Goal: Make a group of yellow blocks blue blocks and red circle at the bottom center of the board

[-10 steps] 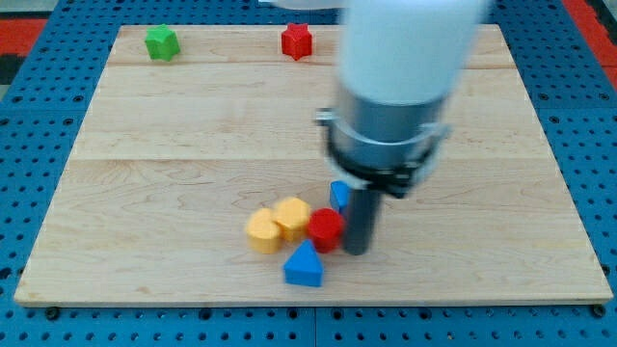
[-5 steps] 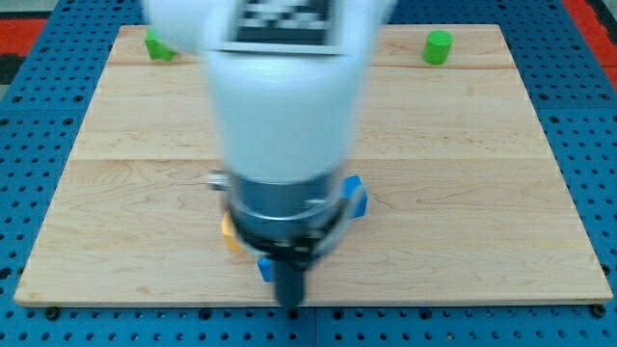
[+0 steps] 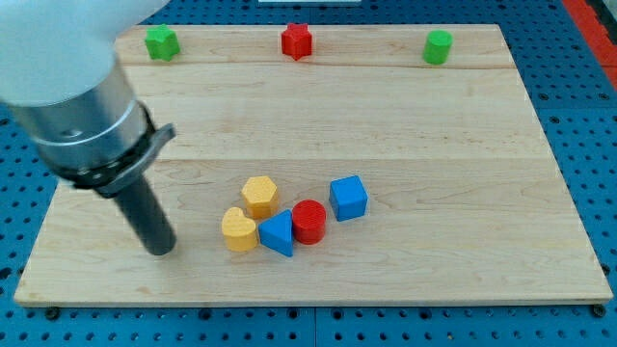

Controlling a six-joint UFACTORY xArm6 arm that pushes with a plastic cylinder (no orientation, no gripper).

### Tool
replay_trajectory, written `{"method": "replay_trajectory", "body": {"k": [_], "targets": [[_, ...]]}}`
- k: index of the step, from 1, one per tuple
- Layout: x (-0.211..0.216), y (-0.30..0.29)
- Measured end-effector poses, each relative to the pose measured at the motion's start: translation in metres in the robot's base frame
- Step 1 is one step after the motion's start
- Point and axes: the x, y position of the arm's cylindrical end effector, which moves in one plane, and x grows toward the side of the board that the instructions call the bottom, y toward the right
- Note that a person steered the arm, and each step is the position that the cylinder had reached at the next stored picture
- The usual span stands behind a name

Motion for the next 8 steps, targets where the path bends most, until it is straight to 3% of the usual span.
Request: {"method": "replay_trajectory", "body": {"k": [1,2,3,4,6,8], "targets": [[-0.011,0.048],[-0.011,0.046],[-0.039,0.000],[-0.091,0.033],[-0.046,0.037],[-0.090,0.072]]}}
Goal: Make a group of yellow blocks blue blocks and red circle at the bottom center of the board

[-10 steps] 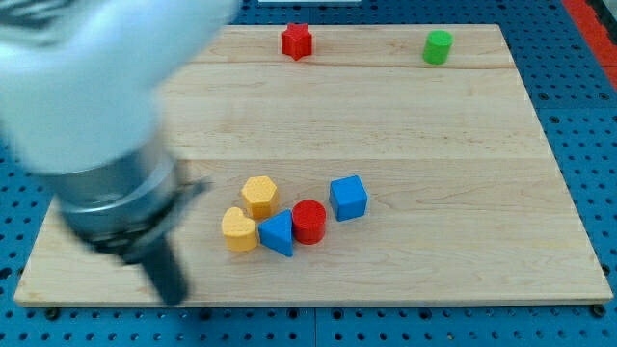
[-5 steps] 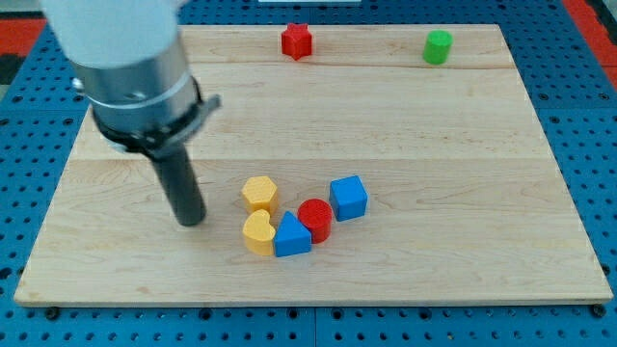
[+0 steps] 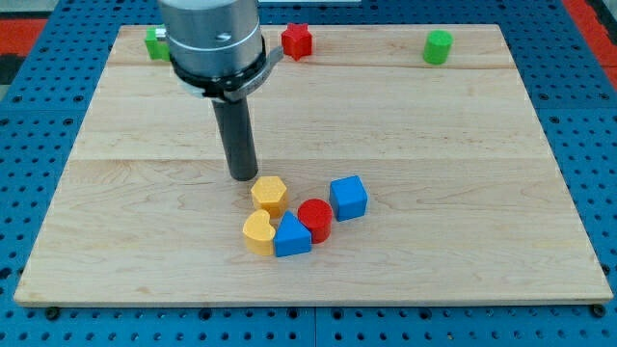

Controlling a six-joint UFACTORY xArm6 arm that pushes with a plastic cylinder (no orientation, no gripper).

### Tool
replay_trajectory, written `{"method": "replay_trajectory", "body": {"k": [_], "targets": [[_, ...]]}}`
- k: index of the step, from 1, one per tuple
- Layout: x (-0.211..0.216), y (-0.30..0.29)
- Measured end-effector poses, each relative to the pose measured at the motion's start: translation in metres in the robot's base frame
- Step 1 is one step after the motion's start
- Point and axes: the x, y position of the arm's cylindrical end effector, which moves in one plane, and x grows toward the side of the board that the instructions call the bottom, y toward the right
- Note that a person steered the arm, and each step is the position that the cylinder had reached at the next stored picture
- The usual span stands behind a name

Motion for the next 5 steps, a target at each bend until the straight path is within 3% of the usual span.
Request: {"method": "replay_trajectory", "body": {"k": [1,2,3,5], "targets": [[0.024,0.011],[0.012,0.026],[-0.028,0.094],[-0.009,0.167]]}}
